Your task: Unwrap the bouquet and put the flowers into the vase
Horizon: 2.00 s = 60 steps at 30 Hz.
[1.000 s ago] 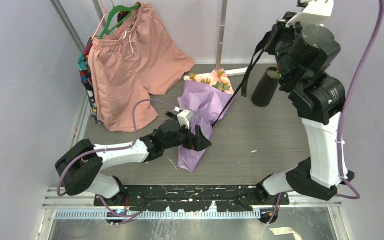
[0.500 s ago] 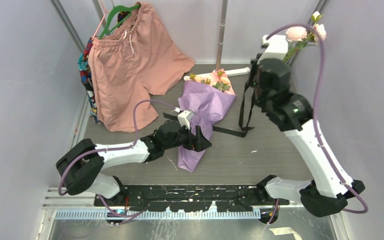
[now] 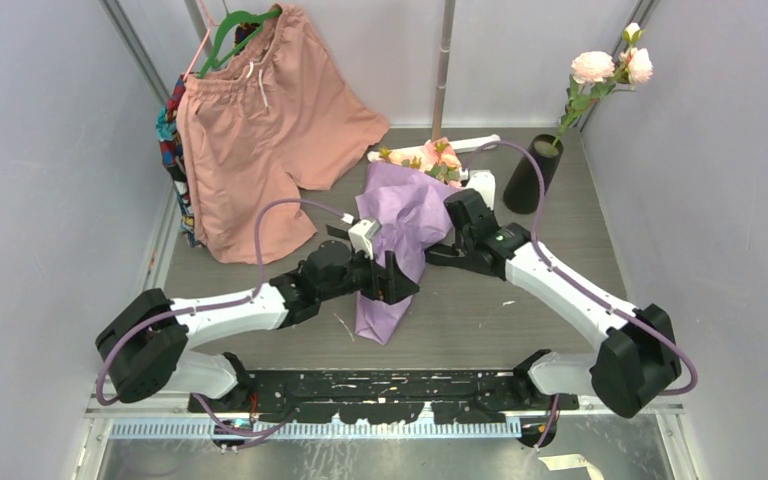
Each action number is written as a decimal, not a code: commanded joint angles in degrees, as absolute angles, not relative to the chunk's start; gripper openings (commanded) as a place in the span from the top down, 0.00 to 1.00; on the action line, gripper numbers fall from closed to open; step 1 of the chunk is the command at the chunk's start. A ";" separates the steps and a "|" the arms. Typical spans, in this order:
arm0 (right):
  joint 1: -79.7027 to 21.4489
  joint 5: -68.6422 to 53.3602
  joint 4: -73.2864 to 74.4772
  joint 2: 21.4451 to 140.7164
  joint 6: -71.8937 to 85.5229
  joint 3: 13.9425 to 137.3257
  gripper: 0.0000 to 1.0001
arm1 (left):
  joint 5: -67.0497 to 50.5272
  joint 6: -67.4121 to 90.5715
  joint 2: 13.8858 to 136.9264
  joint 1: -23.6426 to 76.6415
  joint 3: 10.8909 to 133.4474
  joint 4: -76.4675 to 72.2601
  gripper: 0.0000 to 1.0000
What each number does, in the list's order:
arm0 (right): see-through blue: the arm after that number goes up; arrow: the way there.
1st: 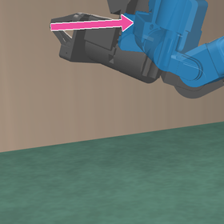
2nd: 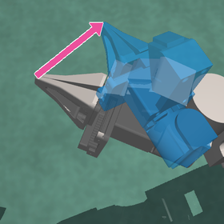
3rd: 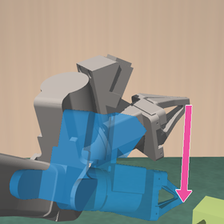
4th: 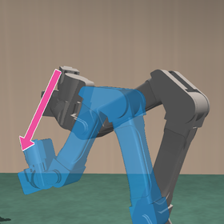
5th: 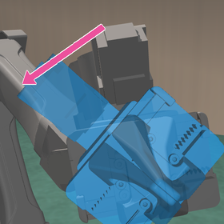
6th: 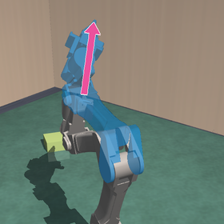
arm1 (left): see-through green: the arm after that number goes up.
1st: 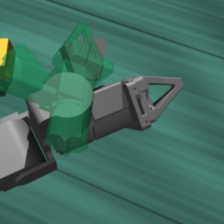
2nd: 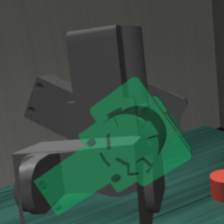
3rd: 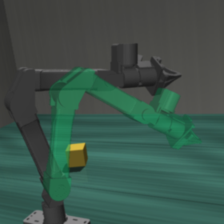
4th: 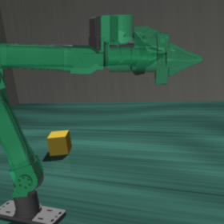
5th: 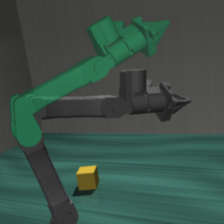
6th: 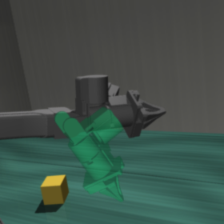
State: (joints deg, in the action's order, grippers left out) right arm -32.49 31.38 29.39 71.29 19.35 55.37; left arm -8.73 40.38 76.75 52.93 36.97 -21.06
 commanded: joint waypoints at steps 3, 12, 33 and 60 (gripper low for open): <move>-32.36 28.42 22.67 76.07 24.56 52.94 0.84 | -7.65 39.46 74.69 52.81 35.60 -21.88 0.16; -32.32 26.88 19.86 87.22 26.17 52.05 0.15 | -6.42 39.30 72.56 52.80 34.28 -21.08 0.16; -25.75 20.89 16.69 96.61 29.99 49.20 0.58 | -4.36 38.67 68.40 52.80 32.83 -18.72 0.16; -10.99 22.49 20.99 75.29 38.36 42.47 0.99 | -3.95 38.14 65.60 52.76 31.90 -17.89 0.17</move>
State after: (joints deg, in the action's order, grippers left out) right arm -10.74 19.46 19.75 83.00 36.18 41.93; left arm -4.51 39.53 67.24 52.86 32.12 -16.82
